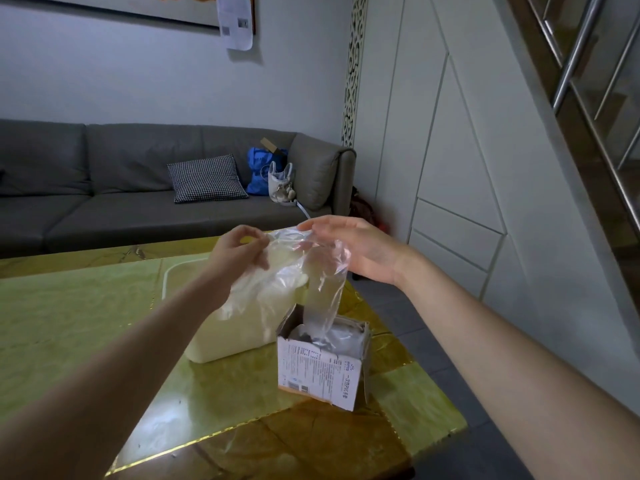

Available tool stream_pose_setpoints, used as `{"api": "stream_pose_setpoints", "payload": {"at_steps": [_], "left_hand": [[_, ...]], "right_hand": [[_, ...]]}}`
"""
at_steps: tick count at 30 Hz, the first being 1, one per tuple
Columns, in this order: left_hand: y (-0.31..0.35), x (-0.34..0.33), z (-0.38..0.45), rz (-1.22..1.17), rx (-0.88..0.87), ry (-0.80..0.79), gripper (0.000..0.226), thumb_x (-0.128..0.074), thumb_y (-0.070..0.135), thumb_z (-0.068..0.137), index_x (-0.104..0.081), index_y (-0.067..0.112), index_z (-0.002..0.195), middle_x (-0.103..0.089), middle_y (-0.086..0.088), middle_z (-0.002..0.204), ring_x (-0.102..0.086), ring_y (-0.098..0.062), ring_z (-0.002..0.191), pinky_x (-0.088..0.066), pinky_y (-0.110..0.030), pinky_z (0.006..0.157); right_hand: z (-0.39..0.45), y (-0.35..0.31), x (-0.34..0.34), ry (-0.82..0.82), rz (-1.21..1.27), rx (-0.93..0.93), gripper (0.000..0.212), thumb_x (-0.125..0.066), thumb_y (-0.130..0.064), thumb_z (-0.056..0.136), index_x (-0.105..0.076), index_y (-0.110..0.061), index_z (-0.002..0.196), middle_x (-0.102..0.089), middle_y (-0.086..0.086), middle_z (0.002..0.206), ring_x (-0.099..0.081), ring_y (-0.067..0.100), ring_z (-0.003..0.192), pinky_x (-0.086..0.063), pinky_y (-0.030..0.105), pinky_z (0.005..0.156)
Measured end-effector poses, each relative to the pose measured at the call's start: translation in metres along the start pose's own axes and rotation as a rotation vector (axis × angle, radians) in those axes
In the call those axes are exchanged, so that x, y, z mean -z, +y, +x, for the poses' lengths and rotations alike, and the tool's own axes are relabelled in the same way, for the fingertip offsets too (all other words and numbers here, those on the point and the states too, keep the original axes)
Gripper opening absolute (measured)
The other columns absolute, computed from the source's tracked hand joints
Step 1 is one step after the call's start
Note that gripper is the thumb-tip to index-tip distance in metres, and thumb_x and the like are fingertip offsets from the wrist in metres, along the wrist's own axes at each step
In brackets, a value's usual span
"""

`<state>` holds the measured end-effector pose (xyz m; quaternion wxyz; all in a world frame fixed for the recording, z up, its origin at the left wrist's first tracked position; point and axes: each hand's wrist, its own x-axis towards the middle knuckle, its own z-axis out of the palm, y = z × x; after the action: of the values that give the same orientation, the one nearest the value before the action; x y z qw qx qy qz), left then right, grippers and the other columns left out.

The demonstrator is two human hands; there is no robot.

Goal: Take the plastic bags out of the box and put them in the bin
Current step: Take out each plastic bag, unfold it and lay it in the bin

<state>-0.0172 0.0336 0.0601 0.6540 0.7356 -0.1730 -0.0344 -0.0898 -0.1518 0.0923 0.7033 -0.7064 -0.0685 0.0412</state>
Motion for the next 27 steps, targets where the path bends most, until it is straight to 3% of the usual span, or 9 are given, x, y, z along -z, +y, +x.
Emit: {"api": "stream_pose_setpoints", "payload": {"at_steps": [4,8,11,13,16,19,22,25,27], "left_hand": [[0.008,0.004,0.006,0.207,-0.088,-0.014,0.004,-0.056,0.016,0.090,-0.057,0.017,0.086,-0.053,-0.002,0.071,-0.043,-0.013,0.056,-0.037,-0.023,0.052],[0.005,0.025,0.014,0.402,-0.131,-0.057,0.013,-0.056,0.028,0.090,-0.060,0.018,0.084,-0.051,0.000,0.061,-0.042,-0.012,0.053,-0.036,-0.022,0.049],[-0.003,0.051,0.024,0.520,-0.134,0.052,0.017,-0.058,0.026,0.089,-0.062,0.010,0.086,-0.052,-0.001,0.060,-0.044,-0.013,0.052,-0.035,-0.022,0.047],[-0.010,0.071,0.032,0.640,-0.109,0.225,0.019,-0.059,0.021,0.089,-0.066,0.004,0.093,-0.062,-0.009,0.072,-0.053,-0.020,0.061,-0.039,-0.027,0.054],[-0.014,0.098,0.048,0.830,-0.015,0.505,0.029,-0.054,0.023,0.091,-0.060,0.001,0.109,-0.062,-0.023,0.110,-0.056,-0.037,0.101,-0.042,-0.037,0.080],[-0.013,0.099,0.056,0.938,-0.095,0.544,0.038,-0.048,0.025,0.093,-0.049,0.005,0.125,-0.049,-0.021,0.126,-0.044,-0.036,0.118,-0.035,-0.044,0.093],[-0.021,0.084,0.059,1.061,-0.369,0.215,0.048,-0.051,0.033,0.092,-0.044,0.015,0.135,-0.045,-0.010,0.138,-0.038,-0.029,0.128,-0.031,-0.044,0.102],[-0.048,0.070,0.062,1.251,-0.139,-0.314,0.068,-0.055,0.045,0.087,-0.023,0.028,0.145,-0.021,-0.002,0.154,-0.027,-0.023,0.138,-0.027,-0.043,0.111],[-0.069,0.062,0.064,1.396,0.040,-0.457,0.076,-0.054,0.049,0.087,-0.011,0.032,0.147,-0.003,-0.002,0.157,-0.022,-0.027,0.141,-0.027,-0.044,0.110]], "right_hand": [[0.011,0.001,-0.004,-0.019,-0.107,-0.005,0.014,-0.057,-0.006,0.091,-0.069,-0.011,0.097,-0.071,0.005,0.090,-0.064,0.015,0.074,-0.048,0.032,0.074],[0.027,-0.003,-0.006,0.163,-0.182,0.077,0.019,-0.053,0.007,0.090,-0.069,-0.004,0.095,-0.070,0.004,0.085,-0.059,0.004,0.060,-0.048,0.014,0.055],[0.046,-0.001,-0.010,0.287,-0.244,0.115,0.021,-0.052,0.010,0.089,-0.067,0.003,0.101,-0.068,0.006,0.086,-0.057,0.004,0.058,-0.046,0.014,0.053],[0.061,0.006,-0.015,0.366,-0.245,0.127,0.021,-0.053,0.008,0.090,-0.068,0.002,0.103,-0.067,0.007,0.090,-0.055,0.008,0.062,-0.046,0.016,0.056],[0.090,0.025,-0.027,0.387,-0.273,0.088,0.022,-0.057,0.003,0.090,-0.066,0.001,0.110,-0.064,0.008,0.091,-0.056,0.010,0.066,-0.046,0.015,0.057],[0.118,0.049,-0.038,0.383,-0.310,0.034,0.027,-0.057,0.003,0.089,-0.062,0.001,0.116,-0.061,0.009,0.097,-0.057,0.013,0.074,-0.047,0.018,0.064],[0.142,0.073,-0.043,0.382,-0.387,-0.013,0.031,-0.058,0.003,0.088,-0.059,0.001,0.119,-0.058,0.009,0.102,-0.058,0.022,0.088,-0.053,0.026,0.072],[0.153,0.088,-0.045,0.333,-0.573,-0.117,0.036,-0.061,-0.002,0.087,-0.057,0.001,0.123,-0.059,0.014,0.113,-0.062,0.027,0.096,-0.052,0.042,0.091],[0.151,0.092,-0.042,0.215,-0.759,-0.204,0.033,-0.061,-0.007,0.087,-0.056,0.001,0.119,-0.061,0.017,0.114,-0.064,0.026,0.089,-0.054,0.040,0.088]]}}
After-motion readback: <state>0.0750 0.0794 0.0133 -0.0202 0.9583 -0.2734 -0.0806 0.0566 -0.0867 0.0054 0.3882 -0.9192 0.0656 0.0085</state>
